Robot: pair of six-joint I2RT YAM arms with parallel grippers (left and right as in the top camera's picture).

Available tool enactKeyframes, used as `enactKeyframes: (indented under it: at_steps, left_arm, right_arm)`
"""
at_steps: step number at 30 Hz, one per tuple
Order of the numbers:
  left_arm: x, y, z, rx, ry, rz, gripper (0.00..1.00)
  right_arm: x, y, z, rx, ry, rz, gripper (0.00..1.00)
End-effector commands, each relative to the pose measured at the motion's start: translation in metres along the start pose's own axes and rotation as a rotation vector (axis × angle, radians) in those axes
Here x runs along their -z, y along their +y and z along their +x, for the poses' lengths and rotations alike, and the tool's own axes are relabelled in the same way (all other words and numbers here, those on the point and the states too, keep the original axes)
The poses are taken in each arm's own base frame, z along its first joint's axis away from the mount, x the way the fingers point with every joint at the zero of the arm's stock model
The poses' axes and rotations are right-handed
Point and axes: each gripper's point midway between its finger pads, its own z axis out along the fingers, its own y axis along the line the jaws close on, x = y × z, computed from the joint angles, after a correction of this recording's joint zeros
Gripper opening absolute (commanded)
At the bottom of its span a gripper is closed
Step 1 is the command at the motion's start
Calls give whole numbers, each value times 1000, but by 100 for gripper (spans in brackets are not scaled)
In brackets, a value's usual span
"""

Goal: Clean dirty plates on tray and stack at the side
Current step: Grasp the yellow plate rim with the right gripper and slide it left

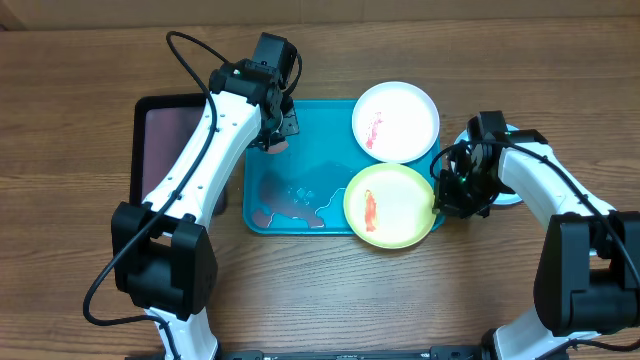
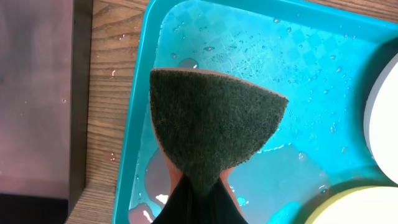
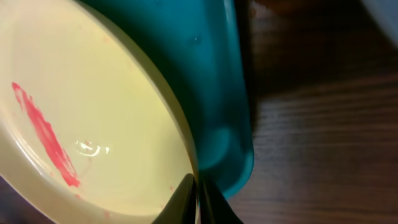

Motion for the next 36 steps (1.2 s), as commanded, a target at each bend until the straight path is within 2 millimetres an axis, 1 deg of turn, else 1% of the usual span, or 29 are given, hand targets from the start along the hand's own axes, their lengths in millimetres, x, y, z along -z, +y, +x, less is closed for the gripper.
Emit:
enactKeyframes:
  at_steps: [1, 5, 8, 12, 17, 22, 26, 28, 30, 32, 36]
  left_arm:
    - [-1, 1, 2, 8, 8, 1, 4]
    - [-1, 1, 2, 8, 8, 1, 4]
    - [-1, 1, 2, 8, 8, 1, 4]
    - [-1, 1, 2, 8, 8, 1, 4]
    - [-1, 0, 2, 7, 8, 1, 4]
    - [0, -1, 3, 5, 8, 2, 4]
    - [0, -1, 3, 5, 8, 1, 4]
    - [0, -1, 3, 4, 9, 1, 4]
    - [0, -1, 3, 4, 8, 1, 4]
    - [0, -1, 3, 4, 9, 1, 4]
    - [0, 0, 4, 3, 12, -1, 4]
  right_arm:
    - [2, 12, 7, -13, 20, -59, 4]
    - [3, 22, 10, -11, 35, -116, 4]
    - [0, 30, 12, 1, 42, -121, 4]
    - [-6, 49, 14, 5, 35, -119, 4]
    - [-19, 90, 13, 4, -12, -135, 4]
    - [-30, 129, -4, -26, -181, -108, 4]
    - [-34, 160, -12, 33, -302, -116, 4]
    - [-37, 172, -15, 53, -339, -130, 4]
    - [-39, 180, -20, 68, -357, -153, 4]
    - [-41, 183, -24, 73, -370, -165, 4]
    - [-37, 186, -33, 149, -404, -173, 15]
